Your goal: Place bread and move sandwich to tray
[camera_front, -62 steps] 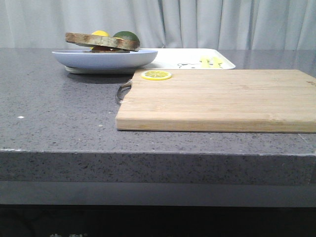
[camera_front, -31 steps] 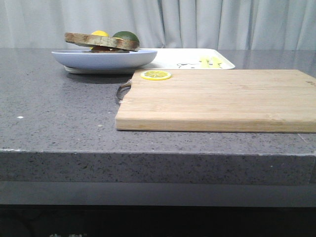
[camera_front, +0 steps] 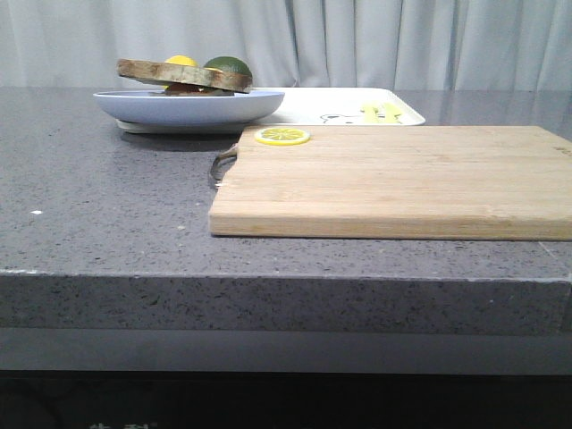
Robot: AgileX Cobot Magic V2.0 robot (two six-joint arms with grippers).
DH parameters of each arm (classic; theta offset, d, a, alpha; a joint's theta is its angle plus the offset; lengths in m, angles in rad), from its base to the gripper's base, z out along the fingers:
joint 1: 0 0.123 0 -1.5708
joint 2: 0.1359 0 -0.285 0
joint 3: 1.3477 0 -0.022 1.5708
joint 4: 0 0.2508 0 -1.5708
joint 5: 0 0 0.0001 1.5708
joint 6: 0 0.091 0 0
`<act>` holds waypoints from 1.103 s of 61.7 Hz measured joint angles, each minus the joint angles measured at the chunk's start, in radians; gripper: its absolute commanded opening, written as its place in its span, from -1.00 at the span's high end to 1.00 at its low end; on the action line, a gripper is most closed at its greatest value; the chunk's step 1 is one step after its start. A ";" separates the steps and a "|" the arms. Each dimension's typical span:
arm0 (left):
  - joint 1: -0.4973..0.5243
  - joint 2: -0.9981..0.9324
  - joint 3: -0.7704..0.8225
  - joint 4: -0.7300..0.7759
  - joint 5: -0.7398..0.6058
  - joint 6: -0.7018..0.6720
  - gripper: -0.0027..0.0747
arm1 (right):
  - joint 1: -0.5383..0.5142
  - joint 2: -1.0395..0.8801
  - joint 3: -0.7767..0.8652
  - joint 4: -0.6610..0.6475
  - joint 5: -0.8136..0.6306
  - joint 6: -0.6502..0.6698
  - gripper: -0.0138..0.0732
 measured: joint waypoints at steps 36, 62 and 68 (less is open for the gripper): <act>0.000 0.000 0.000 0.000 0.000 0.001 0.98 | -0.009 0.000 0.000 0.042 0.014 0.000 0.95; 0.000 0.000 0.000 0.002 0.000 0.001 0.98 | -0.009 0.000 0.000 0.042 0.014 0.000 0.95; 0.000 0.000 0.000 0.002 0.000 0.001 0.98 | -0.009 0.000 0.000 0.044 0.014 0.000 0.95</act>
